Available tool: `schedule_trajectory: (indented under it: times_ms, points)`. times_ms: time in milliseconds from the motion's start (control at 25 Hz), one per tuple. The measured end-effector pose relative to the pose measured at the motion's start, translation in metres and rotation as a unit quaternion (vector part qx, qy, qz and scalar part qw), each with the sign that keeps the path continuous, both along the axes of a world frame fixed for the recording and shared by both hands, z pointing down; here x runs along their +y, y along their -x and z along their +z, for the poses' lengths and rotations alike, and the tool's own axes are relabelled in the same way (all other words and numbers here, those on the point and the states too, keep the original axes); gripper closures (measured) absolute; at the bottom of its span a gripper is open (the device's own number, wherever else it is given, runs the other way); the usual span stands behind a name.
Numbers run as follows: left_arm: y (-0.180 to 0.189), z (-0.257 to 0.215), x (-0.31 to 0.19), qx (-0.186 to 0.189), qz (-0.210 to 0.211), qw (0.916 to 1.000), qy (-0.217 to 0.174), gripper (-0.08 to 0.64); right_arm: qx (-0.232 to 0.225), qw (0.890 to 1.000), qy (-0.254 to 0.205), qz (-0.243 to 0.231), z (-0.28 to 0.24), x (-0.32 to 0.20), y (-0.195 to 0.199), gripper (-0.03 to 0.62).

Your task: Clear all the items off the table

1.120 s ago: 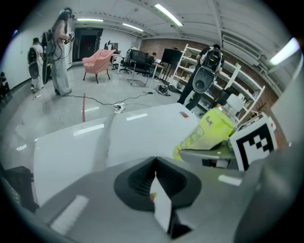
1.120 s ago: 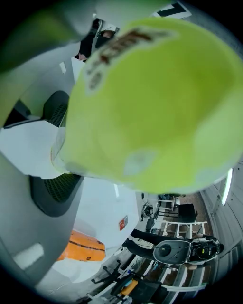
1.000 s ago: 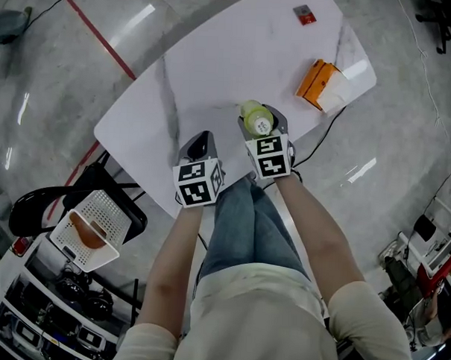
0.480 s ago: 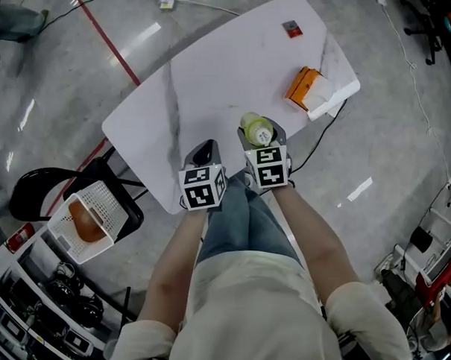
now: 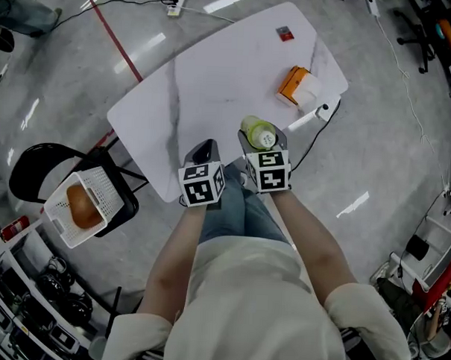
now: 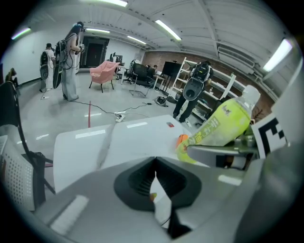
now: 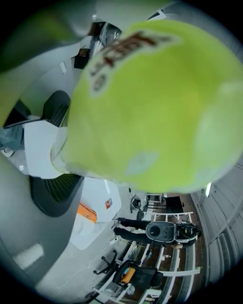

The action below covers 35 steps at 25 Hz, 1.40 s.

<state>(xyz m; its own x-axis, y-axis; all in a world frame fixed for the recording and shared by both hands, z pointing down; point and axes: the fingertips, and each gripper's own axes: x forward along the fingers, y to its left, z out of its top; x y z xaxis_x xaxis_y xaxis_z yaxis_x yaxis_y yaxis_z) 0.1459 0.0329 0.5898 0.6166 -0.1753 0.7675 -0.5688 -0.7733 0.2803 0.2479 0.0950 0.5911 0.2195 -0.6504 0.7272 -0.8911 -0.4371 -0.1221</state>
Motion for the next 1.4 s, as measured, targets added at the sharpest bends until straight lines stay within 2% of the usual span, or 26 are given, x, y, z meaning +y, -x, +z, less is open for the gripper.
schedule_trajectory:
  times_ms: [680,1160,1400]
  points:
    - [0.044,-0.057,0.063,0.028,0.009,0.9992,-0.027,0.551,0.013,0.999,-0.034,-0.007,-0.062,0.06,0.051,0.305]
    - [0.063,-0.088,0.082,0.069,-0.01,0.997,-0.034,0.551,0.033,0.997,-0.045,-0.061,-0.095,0.085,0.082,0.305]
    - [0.07,-0.095,0.083,0.077,-0.021,0.996,-0.041,0.551,0.044,0.994,-0.05,-0.087,-0.105,0.085,0.093,0.305]
